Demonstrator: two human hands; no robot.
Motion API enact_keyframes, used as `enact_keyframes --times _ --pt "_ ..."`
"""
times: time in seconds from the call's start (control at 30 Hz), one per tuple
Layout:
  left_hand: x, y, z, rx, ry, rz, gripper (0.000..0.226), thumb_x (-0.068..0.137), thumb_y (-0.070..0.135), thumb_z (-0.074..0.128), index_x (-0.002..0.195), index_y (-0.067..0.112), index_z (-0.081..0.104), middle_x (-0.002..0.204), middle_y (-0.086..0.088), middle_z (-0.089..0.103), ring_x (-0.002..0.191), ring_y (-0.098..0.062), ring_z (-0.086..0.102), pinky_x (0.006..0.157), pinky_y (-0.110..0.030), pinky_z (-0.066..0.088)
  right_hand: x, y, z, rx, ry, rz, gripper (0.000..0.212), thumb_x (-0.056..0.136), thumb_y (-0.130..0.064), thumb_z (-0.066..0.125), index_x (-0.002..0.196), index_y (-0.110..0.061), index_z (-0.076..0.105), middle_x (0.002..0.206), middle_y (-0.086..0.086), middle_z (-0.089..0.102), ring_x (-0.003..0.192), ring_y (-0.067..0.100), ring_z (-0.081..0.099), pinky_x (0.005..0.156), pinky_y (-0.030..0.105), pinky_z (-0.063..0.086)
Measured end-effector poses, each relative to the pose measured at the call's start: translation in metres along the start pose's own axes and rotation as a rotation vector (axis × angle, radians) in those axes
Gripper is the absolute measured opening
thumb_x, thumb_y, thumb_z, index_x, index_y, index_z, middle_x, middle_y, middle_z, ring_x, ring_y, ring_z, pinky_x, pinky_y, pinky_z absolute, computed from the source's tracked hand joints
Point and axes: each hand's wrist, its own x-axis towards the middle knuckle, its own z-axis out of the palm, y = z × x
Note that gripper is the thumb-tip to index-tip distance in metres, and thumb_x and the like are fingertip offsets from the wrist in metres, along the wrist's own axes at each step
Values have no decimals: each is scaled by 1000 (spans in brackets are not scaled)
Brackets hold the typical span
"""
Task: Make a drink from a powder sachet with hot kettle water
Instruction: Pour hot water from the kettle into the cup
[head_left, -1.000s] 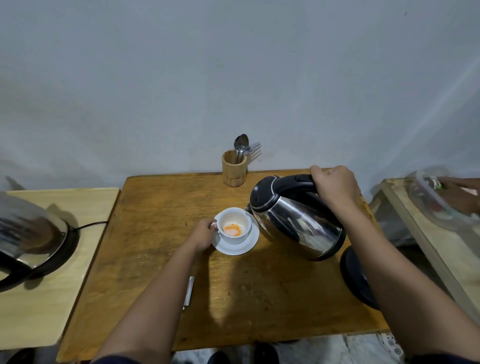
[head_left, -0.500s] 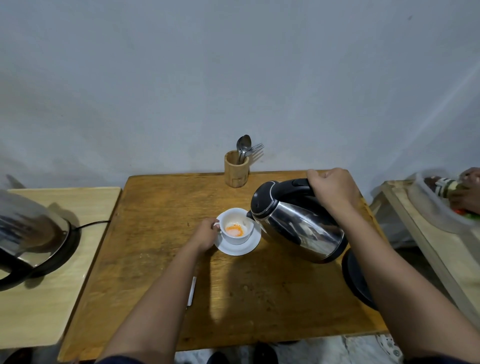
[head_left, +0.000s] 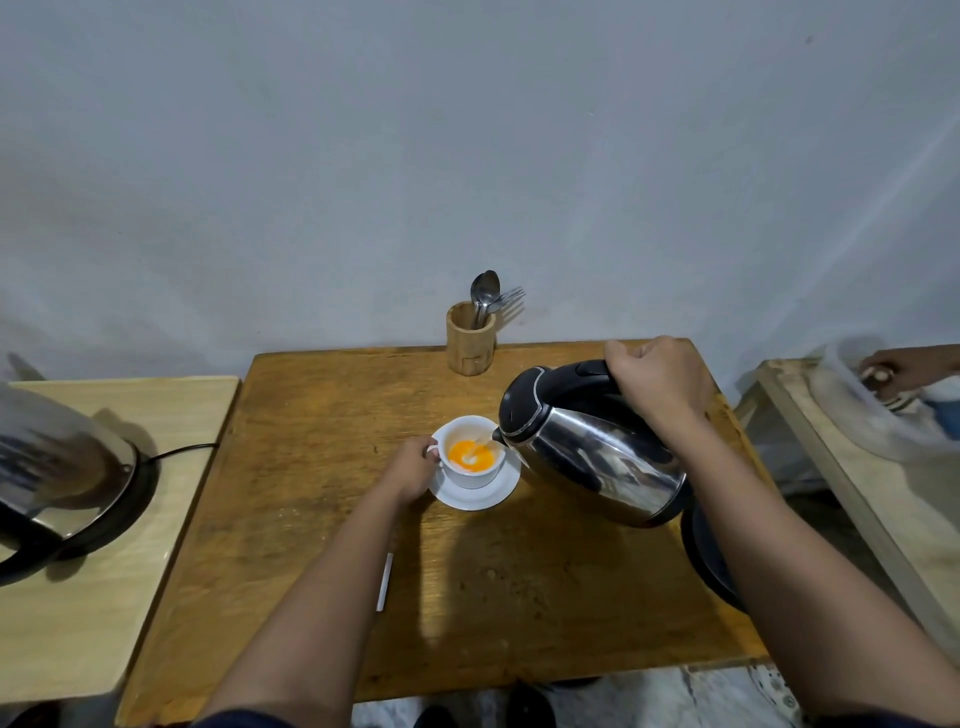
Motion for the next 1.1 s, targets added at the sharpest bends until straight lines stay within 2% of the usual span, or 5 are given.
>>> enact_keyframes --times 0.67,1.1 --pt "1 0 0 -4 -10 25 32 97 12 36 119 5 59 124 -16 61 96 -19 49 82 -28 37 -2 3 4 -1 7 -21 49 79 -27 50 38 -17 27 39 -4 23 39 16 22 45 23 16" --pt "1 0 0 3 -11 10 32 97 12 36 120 5 58 125 -17 60 96 -19 49 82 -29 38 -1 2 6 -10 0 -11 47 81 -29 50 40 -15 31 41 -2 27 40 17 26 45 24 18"
